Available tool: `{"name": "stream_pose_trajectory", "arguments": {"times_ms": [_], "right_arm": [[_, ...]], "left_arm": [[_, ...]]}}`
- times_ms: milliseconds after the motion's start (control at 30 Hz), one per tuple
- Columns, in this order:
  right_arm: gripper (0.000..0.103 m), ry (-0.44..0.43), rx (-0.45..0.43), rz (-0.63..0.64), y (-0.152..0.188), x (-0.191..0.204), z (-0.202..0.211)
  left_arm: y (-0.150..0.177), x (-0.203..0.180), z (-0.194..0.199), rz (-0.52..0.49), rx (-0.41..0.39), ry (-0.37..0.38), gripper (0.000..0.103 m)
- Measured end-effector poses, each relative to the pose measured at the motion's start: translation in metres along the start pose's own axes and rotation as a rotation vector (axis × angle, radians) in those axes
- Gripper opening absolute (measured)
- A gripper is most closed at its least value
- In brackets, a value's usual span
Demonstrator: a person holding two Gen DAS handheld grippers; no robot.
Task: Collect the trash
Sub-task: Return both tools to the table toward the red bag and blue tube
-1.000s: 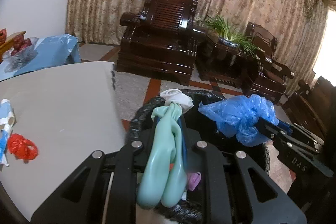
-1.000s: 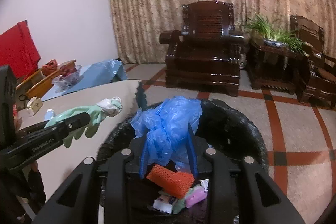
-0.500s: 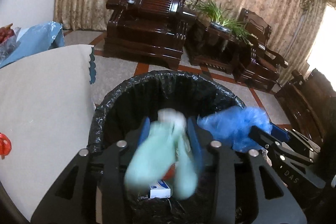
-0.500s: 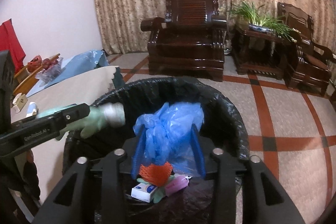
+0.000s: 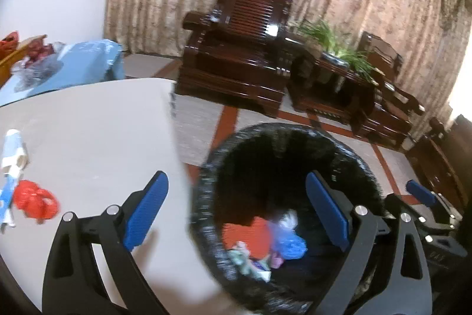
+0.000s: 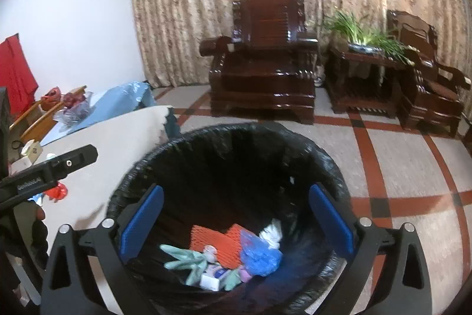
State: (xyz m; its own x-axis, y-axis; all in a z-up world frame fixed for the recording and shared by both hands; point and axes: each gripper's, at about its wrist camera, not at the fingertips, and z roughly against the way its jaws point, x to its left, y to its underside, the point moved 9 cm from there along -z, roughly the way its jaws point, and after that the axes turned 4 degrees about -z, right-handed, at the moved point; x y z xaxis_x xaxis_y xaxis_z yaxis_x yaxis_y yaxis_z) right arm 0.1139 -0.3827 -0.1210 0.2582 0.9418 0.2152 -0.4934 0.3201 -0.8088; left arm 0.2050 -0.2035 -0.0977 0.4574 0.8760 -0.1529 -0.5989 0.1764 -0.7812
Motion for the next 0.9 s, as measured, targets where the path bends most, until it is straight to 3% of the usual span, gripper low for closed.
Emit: {"name": "stream_pose_trajectory", "arguments": {"times_ms": [233, 600, 900], "right_arm": [[0.097, -0.066, -0.015, 0.043, -0.006, 0.048, 0.000], [0.097, -0.213, -0.010, 0.153, -0.001, 0.161, -0.018], [0.097, -0.317, 0.015, 0.217, 0.012, 0.246, -0.039]], "left_arm": [[-0.004, 0.059, 0.037, 0.026, -0.039, -0.107, 0.092], [0.003, 0.158, 0.094, 0.072, -0.083, -0.284, 0.092], [0.024, 0.248, 0.125, 0.142, -0.077, -0.414, 0.092]]}}
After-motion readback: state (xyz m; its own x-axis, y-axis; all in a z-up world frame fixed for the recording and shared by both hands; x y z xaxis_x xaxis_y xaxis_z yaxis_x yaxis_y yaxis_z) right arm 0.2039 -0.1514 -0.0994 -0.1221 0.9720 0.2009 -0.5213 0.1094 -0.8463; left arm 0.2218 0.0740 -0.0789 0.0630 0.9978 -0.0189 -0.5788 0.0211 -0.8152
